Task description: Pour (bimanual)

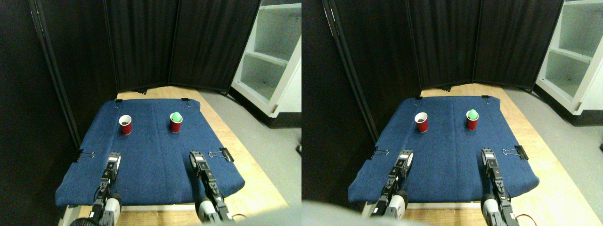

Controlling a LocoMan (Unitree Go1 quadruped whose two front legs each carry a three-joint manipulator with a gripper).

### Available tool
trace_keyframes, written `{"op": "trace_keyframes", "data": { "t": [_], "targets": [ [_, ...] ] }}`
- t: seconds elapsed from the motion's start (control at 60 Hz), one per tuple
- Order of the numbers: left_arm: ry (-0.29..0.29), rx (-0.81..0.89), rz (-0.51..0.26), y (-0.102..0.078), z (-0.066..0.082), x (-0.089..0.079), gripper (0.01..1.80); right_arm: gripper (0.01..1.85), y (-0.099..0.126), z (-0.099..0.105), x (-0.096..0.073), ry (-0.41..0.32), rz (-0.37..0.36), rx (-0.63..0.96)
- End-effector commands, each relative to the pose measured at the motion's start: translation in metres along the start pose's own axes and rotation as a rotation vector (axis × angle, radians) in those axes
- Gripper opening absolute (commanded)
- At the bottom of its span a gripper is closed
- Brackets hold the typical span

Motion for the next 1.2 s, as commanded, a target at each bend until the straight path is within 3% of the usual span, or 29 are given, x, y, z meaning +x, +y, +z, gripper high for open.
{"op": "trace_keyframes", "data": {
  "t": [0.017,0.367,0.433,0.45,0.55,0.75,0.85,0.967,1.05,1.083,1.2],
  "targets": [
    [-0.033,-0.001,-0.001,0.000,0.005,0.000,0.33,0.42,0.001,0.004,0.000,-0.025,0.008,-0.010],
    [0.012,0.001,-0.020,0.003,0.007,-0.003,0.33,0.49,0.004,0.003,-0.001,-0.027,0.004,0.006],
    [-0.012,0.059,-0.051,0.003,0.007,-0.002,0.33,0.50,0.004,0.003,-0.001,-0.035,0.014,0.001],
    [-0.013,0.091,-0.066,0.004,0.007,-0.001,0.50,0.52,0.003,0.003,-0.001,-0.055,0.014,0.028],
    [-0.046,0.079,-0.062,0.005,0.006,0.003,0.70,0.51,0.003,0.005,0.003,-0.146,0.048,0.106],
    [-0.110,-0.023,-0.083,0.005,0.023,0.011,0.63,0.44,0.005,0.020,0.009,-0.207,0.088,0.154],
    [-0.137,-0.089,-0.057,0.006,0.033,0.017,0.64,0.47,0.008,0.030,0.013,-0.213,0.098,0.206],
    [-0.167,-0.131,-0.059,0.008,0.037,0.025,0.67,0.54,0.009,0.038,0.022,-0.190,0.053,0.303],
    [-0.170,-0.238,0.015,0.009,0.037,0.028,0.73,0.59,0.009,0.039,0.028,-0.196,0.061,0.368],
    [-0.175,-0.243,0.026,0.011,0.037,0.030,0.78,0.61,0.008,0.040,0.031,-0.190,0.043,0.449],
    [-0.181,-0.348,0.077,0.013,0.036,0.034,0.84,0.69,0.007,0.042,0.039,-0.178,-0.020,0.518]
  ]
}}
